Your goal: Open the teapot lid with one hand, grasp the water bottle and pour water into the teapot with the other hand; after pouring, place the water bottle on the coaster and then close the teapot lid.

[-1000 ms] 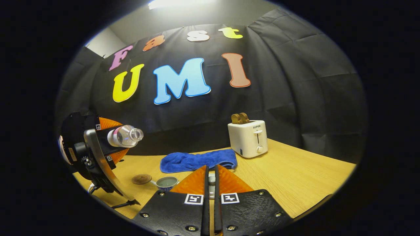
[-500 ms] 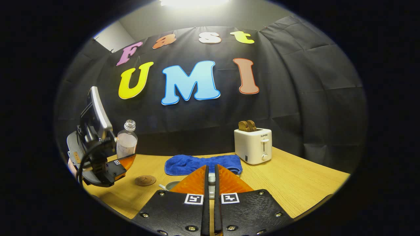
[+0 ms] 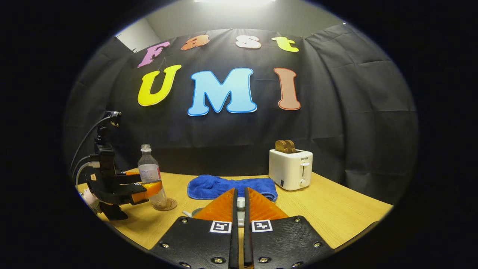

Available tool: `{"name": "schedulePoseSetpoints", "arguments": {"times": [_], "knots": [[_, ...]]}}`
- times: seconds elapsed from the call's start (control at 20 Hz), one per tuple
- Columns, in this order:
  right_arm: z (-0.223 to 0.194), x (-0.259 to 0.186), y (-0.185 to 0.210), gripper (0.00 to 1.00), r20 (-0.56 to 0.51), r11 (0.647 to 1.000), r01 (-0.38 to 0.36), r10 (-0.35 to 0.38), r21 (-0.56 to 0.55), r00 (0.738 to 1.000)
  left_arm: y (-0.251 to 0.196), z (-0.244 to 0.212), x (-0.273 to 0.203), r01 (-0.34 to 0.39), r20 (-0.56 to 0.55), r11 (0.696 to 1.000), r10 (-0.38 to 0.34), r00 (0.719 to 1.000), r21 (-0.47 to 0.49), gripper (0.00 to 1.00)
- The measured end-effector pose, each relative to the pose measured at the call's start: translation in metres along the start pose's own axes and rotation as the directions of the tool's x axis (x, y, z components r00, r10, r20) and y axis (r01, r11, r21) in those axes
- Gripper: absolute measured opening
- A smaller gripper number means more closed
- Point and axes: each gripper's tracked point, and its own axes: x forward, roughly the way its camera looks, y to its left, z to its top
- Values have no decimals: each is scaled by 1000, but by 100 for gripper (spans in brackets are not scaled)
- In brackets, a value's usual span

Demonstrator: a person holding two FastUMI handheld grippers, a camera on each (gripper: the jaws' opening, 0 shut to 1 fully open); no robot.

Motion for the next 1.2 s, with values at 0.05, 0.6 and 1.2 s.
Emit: {"name": "schedulePoseSetpoints", "arguments": {"times": [0.05,0.6,1.2], "knots": [[0,1,0,6,-4,1000,1,-1,-1,1000,7,-1,2,-4,4,1000,4,1000,-11,88],[-13,15,13,5,-35,1000,-15,14,-27,999,16,-16,13,-17,-7,997,16,1000,-69,88],[-17,34,43,5,-43,996,-84,83,-17,996,21,-19,-20,-50,-27,985,46,999,-166,100]]}}
